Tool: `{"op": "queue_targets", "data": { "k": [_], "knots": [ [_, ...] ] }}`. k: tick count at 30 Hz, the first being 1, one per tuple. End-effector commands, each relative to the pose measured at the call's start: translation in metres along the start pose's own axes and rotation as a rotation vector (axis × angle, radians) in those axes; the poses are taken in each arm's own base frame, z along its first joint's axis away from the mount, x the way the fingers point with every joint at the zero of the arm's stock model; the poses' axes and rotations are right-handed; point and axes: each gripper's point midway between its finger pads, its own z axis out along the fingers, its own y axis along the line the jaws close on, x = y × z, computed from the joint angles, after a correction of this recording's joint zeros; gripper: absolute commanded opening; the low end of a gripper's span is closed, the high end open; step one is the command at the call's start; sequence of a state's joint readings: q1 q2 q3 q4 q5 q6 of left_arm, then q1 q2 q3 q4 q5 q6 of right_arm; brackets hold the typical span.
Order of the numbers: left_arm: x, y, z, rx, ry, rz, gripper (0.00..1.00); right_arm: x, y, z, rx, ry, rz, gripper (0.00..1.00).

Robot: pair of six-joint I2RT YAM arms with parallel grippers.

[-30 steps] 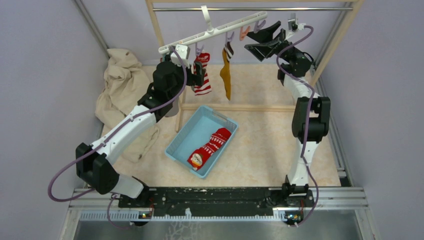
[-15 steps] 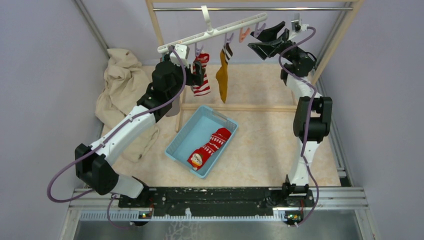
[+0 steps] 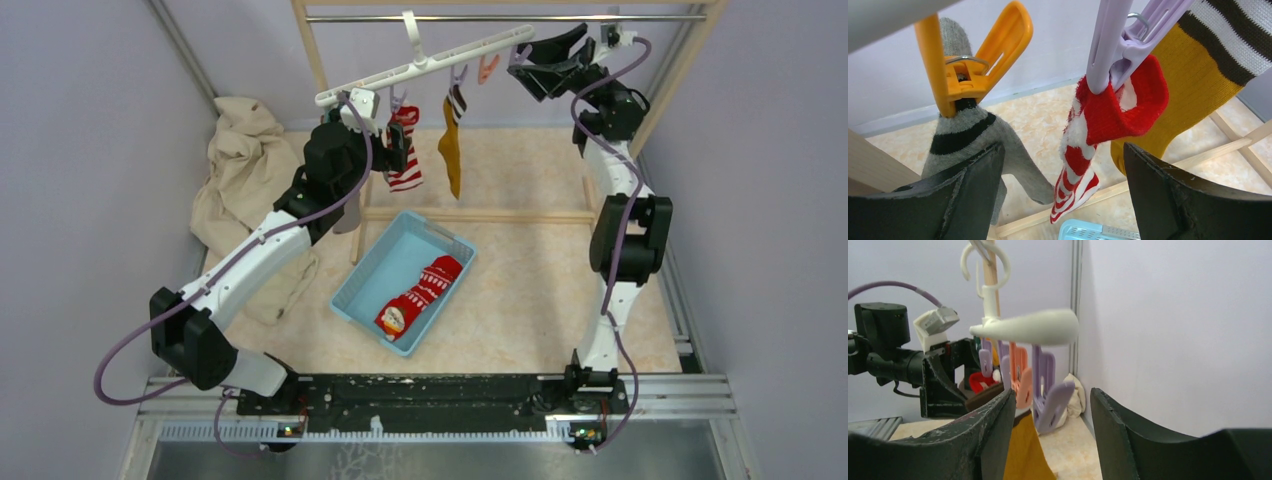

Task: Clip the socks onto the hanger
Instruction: Open the clamp at the hanger.

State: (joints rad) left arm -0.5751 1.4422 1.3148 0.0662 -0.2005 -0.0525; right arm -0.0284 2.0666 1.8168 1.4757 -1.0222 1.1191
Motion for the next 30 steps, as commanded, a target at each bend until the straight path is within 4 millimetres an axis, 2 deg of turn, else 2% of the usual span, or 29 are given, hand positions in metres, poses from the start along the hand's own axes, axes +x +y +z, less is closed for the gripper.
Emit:
{"op": "queue_targets", "data": {
  "k": [1,5,7,9,12,14,19,22,26,30],
  "knots": [
    [-0.022,0.002,-0.007,0.001,-0.048,-0.007,0.93,-0.026,0.010,0.012,-0.055,-0.038,-0.073,0.55],
    [-0.021,0.002,-0.006,0.002,-0.047,-0.006,0.93,-0.024,0.013,0.010,-0.053,-0.039,-0.062,0.38],
    [-0.021,0.001,-0.006,0.010,-0.047,-0.009,0.93,-0.023,0.015,0.009,-0.046,-0.034,-0.065,0.34],
    [-0.021,-0.001,-0.006,0.015,-0.047,-0.012,0.92,-0.023,0.018,0.008,-0.042,-0.027,-0.068,0.38],
    [-0.022,-0.001,-0.007,0.019,-0.051,-0.016,0.92,-0.021,0.020,0.007,-0.038,-0.016,-0.067,0.52],
    [-0.022,-0.001,-0.008,0.021,-0.052,-0.018,0.92,-0.019,0.020,0.006,-0.035,-0.012,-0.061,0.53],
    [-0.023,0.000,-0.009,0.017,-0.056,-0.016,0.92,-0.019,0.021,0.005,-0.033,-0.024,-0.059,0.34],
    [-0.022,-0.001,-0.009,0.021,-0.054,-0.016,0.92,-0.022,0.023,0.006,-0.038,-0.032,-0.060,0.15],
    [-0.021,-0.001,-0.009,0.023,-0.052,-0.018,0.92,-0.022,0.030,0.005,-0.047,-0.027,-0.063,0.00],
    [-0.021,-0.005,-0.008,0.039,-0.049,-0.021,0.92,-0.019,0.037,0.001,-0.044,-0.023,-0.059,0.00]
  ]
}}
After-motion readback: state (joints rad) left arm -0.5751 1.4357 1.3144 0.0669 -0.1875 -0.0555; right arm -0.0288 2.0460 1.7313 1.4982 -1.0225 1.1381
